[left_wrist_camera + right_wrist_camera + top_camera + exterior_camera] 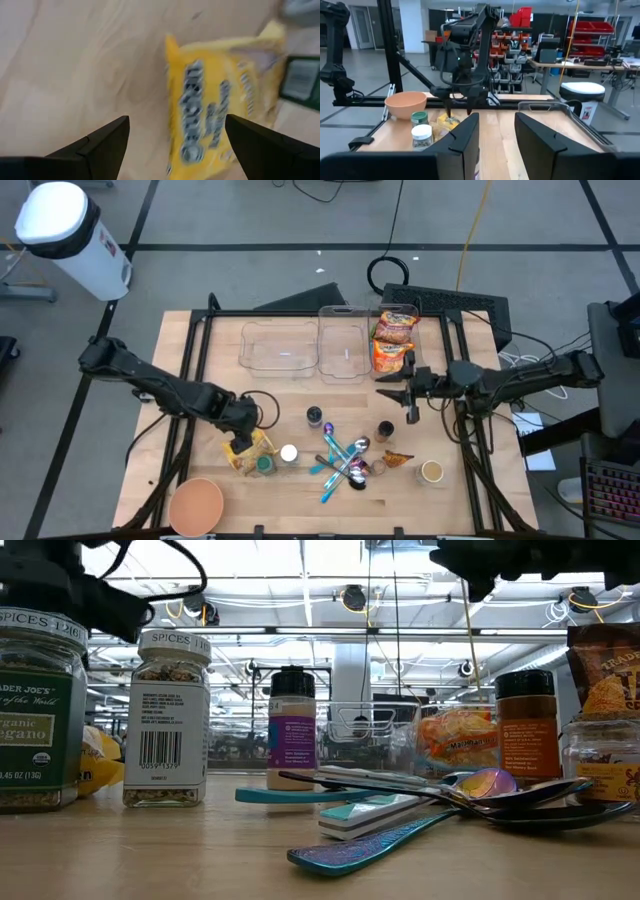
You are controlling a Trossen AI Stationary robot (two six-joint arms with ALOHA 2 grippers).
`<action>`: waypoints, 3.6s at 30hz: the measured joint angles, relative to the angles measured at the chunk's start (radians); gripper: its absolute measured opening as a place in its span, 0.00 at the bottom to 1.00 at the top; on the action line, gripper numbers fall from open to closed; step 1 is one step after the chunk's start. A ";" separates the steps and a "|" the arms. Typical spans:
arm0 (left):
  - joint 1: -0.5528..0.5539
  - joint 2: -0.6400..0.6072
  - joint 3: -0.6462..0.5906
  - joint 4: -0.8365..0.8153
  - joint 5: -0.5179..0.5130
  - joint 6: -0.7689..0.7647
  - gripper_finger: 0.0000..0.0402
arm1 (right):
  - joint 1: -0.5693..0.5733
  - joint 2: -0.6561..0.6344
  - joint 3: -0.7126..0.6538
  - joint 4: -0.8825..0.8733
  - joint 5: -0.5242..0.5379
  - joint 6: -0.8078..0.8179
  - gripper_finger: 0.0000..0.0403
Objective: Pick & Place Food Item
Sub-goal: Put the yellow noodle pack into the right transparent bin
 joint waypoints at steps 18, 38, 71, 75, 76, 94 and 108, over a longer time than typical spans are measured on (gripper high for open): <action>0.000 -0.001 -0.118 0.140 0.036 0.012 0.62 | -0.003 0.001 0.000 -0.013 0.000 0.008 0.29; 0.076 -0.051 -0.076 0.057 0.073 0.132 0.01 | -0.003 0.001 0.000 -0.034 0.000 0.007 0.29; 0.279 0.011 0.451 0.445 -0.544 1.327 0.02 | -0.167 0.193 0.124 0.122 0.073 0.091 0.59; 0.323 0.083 0.450 0.489 -0.528 1.374 0.01 | -0.214 0.282 0.253 0.029 0.064 0.141 0.68; 0.332 0.100 0.449 0.492 -0.525 1.379 0.01 | -0.225 0.308 0.279 0.027 0.040 0.156 0.69; 0.381 0.221 0.450 0.572 -0.513 1.402 0.02 | -0.338 0.635 0.377 0.157 -0.188 0.324 0.67; 0.381 0.221 0.450 0.574 -0.490 1.366 0.05 | -0.338 0.661 0.377 0.169 -0.187 0.323 0.28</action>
